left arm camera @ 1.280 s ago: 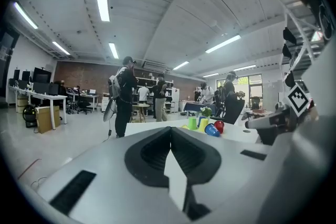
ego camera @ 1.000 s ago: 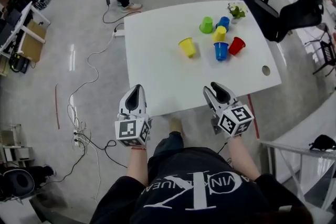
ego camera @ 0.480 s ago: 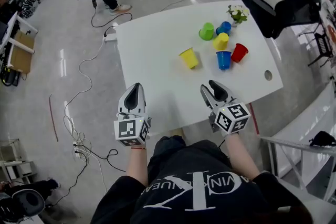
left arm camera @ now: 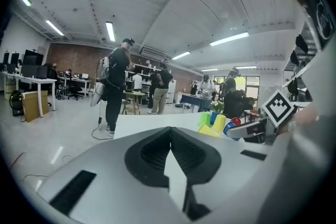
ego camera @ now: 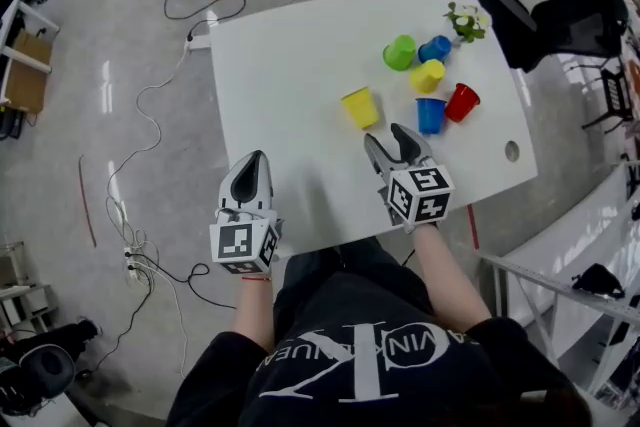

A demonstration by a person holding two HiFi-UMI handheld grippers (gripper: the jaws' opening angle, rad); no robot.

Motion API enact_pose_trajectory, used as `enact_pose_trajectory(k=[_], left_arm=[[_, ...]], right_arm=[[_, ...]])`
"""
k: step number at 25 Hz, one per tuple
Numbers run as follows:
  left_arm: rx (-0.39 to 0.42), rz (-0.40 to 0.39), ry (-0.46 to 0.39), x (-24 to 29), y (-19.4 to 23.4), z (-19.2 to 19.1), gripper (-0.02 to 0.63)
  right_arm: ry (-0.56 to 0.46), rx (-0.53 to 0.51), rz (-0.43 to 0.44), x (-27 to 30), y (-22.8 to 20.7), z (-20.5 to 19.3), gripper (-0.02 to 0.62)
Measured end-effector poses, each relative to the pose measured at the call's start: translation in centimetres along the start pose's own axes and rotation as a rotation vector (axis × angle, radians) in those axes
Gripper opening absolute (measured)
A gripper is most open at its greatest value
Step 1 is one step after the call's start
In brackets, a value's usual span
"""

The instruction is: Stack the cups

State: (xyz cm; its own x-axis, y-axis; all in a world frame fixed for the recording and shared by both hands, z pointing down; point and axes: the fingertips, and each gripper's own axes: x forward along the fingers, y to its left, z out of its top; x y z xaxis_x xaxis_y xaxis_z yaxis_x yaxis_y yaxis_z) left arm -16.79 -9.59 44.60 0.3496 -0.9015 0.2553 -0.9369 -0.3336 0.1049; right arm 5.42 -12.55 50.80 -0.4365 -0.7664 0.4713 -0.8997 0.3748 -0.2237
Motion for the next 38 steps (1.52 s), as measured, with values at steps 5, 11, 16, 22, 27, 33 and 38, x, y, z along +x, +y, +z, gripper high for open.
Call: enact_pose_trajectory(k=[5, 11, 16, 22, 27, 33, 38], left_arm=[[-0.012, 0.060, 0.007, 0.7, 1.8, 0.3, 0.003], [-0.015, 0.073, 0.035, 1.3, 1.9, -0.5, 0.003], [-0.026, 0.079, 0.047, 1.6, 2.2, -0.7, 0.003], [-0.031, 0.082, 0.049, 1.8, 2.3, -0.8, 0.003], [-0.037, 0.089, 0.050, 1.6, 2.5, -0.9, 0.003], [-0.044, 0.088, 0.043, 1.5, 2.4, -0.8, 0.003], [-0.043, 0.096, 0.035, 1.2, 2.5, -0.7, 0.003]], right_arm=[[0.093, -0.052, 0.008, 3.0, -0.8, -1.0, 0.268], [0.186, -0.109, 0.000, 5.1, -1.6, -2.1, 0.270], [0.203, -0.168, 0.025, 5.9, -1.1, -2.0, 0.260], [0.199, -0.192, 0.034, 6.2, -1.1, -2.1, 0.227], [0.166, -0.214, 0.053, 5.7, -0.7, -1.0, 0.227], [0.132, -0.241, 0.087, 5.1, 0.2, 0.1, 0.227], [0.115, -0.283, 0.126, 4.7, 1.5, 0.9, 0.225]])
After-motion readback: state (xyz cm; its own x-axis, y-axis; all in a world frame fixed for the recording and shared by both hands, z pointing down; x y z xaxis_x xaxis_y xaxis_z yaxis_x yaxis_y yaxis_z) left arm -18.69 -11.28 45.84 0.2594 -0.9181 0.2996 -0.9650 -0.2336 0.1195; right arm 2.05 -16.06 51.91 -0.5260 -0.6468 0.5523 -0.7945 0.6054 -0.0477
